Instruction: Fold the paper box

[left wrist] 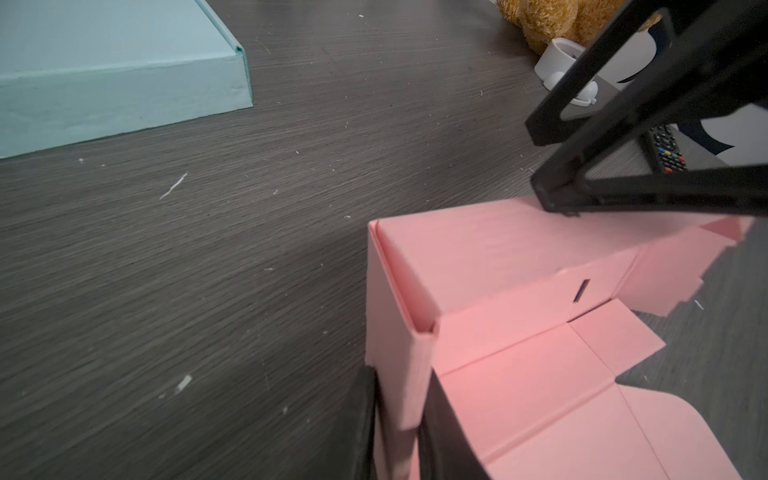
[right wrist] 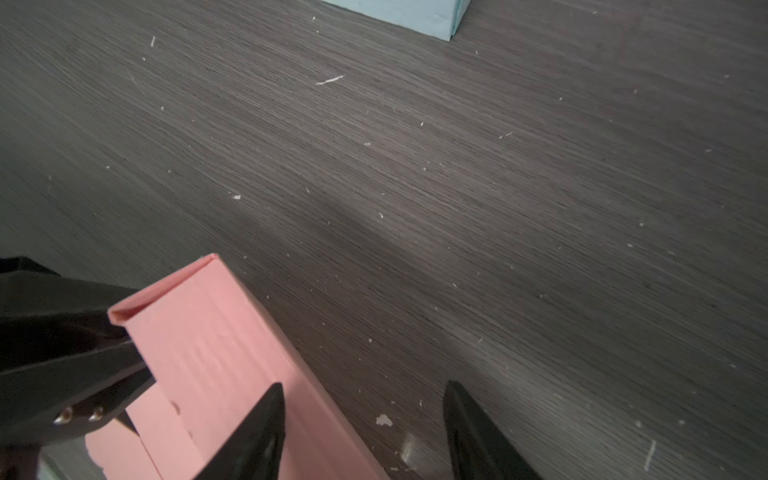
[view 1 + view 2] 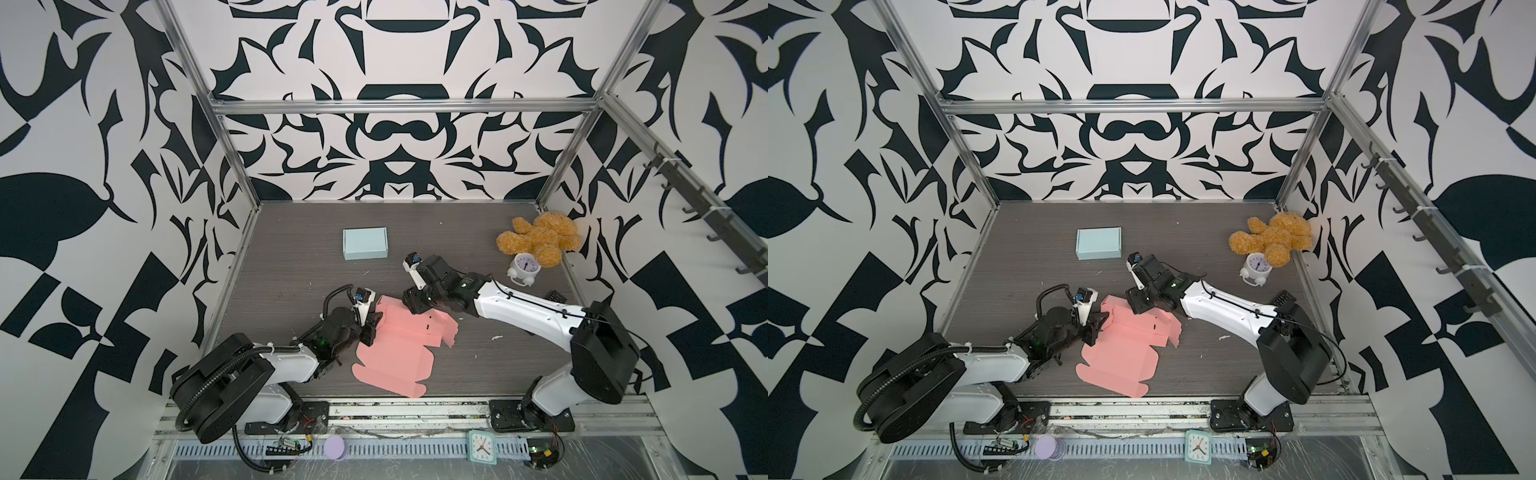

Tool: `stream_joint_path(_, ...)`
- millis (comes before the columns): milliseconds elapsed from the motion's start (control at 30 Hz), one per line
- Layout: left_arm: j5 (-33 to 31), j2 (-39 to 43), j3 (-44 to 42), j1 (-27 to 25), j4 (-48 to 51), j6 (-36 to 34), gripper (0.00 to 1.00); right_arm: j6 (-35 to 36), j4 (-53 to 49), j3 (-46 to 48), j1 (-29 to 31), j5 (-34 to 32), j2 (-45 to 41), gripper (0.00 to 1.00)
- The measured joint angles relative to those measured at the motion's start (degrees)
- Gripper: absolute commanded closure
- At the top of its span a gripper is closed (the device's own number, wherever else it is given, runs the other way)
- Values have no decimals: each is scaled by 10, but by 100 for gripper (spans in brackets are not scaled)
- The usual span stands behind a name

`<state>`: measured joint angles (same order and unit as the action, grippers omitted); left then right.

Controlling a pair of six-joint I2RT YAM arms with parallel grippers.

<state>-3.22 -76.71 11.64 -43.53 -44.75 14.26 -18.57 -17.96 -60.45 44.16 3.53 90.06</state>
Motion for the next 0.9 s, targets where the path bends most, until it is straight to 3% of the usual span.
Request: stream_joint_path(900,-50,-17,4,-22,3,-8,81,-101,92,47,-7,161,4,47)
